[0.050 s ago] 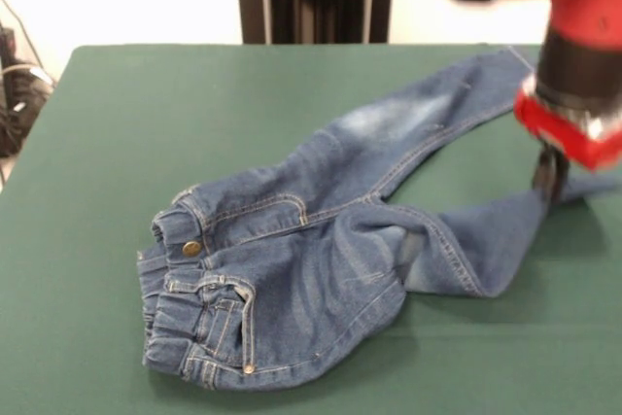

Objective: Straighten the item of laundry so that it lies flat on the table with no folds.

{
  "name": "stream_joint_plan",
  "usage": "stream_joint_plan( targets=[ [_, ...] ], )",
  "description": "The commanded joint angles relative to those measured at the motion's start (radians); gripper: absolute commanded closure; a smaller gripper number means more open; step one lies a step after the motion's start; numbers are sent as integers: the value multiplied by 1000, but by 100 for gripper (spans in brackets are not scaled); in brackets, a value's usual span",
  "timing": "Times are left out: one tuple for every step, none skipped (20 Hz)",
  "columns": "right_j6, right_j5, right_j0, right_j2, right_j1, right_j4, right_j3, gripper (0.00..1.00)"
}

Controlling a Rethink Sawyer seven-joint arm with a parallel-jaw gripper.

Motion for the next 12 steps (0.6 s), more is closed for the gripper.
stream_joint_plan(
  targets=[
    [-173, -41, -107, 127, -373, 104, 440, 100],
    [-182, -47, -125, 148, -396, 115, 477, 100],
    [-187, -60, -137, 161, -416, 120, 505, 100],
    [-191, -70, -149, 172, -433, 122, 531, 100],
    [-195, -81, -160, 184, -451, 125, 557, 100],
    [-195, -88, -170, 199, -462, 132, 580, 100],
    [-199, -103, -180, 209, -467, 127, 593, 100],
    [-195, -120, -185, 218, -467, 122, 604, 100],
    [-190, -139, -192, 226, -463, 117, 615, 100],
    [-178, -147, -187, 227, -456, 112, 613, 100],
    [-168, -157, -183, 222, -453, 102, 615, 100],
    [-153, -165, -173, 218, -448, 94, 609, 100]
  ],
)
